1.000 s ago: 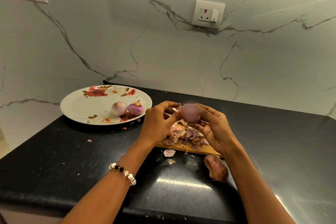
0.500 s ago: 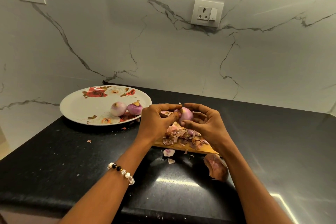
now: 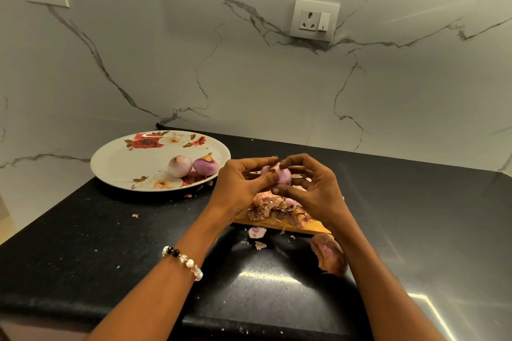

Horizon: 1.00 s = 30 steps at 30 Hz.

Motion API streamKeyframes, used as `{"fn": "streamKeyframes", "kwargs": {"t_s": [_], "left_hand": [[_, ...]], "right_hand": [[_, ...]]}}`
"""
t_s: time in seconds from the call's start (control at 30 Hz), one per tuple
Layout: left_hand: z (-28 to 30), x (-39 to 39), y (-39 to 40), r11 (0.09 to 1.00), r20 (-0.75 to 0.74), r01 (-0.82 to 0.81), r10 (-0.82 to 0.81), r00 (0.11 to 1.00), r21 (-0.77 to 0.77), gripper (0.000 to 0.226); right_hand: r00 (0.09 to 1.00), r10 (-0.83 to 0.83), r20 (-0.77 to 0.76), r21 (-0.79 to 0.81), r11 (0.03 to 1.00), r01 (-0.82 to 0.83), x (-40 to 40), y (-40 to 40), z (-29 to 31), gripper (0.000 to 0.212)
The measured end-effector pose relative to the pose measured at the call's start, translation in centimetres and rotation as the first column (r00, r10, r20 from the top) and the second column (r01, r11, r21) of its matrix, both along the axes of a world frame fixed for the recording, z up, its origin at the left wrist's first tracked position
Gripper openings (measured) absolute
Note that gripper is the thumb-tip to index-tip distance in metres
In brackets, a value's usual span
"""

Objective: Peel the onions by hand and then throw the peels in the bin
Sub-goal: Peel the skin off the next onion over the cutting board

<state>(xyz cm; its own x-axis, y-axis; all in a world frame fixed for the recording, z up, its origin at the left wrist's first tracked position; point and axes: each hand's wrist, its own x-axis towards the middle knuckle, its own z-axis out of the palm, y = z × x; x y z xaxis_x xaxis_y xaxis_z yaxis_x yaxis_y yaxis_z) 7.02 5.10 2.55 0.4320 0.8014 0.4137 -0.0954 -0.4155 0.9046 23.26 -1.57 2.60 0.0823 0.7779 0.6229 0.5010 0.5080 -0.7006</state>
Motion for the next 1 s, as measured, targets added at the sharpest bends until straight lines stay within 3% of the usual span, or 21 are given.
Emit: {"fn": "streamKeyframes", "kwargs": {"t_s": [0.27,0.4,0.63,1.0], "left_hand": [[-0.1,0.0,-0.4,0.997,-0.071,0.030,-0.025,0.997,0.067,0.042],[-0.4,0.1,0.0,0.993,-0.118,0.021,-0.007,0.993,0.114,0.030],[-0.4,-0.1,0.1,0.981,-0.171,-0.003,0.037,0.985,0.195,0.032],[-0.4,0.2,0.4,0.991,-0.109,-0.005,0.020,0.994,0.134,0.033]], "right_hand": [[0.973,-0.083,0.217,0.074,0.995,0.068,1.1,0.1,0.0,0.028],[0.969,-0.109,0.220,0.085,0.992,0.092,1.4,0.3,-0.2,0.019],[0.956,-0.136,0.258,0.108,0.988,0.111,1.1,0.5,-0.2,0.016],[0.980,-0.113,0.163,0.129,0.987,0.092,1.0,0.2,0.0,0.018]]}}
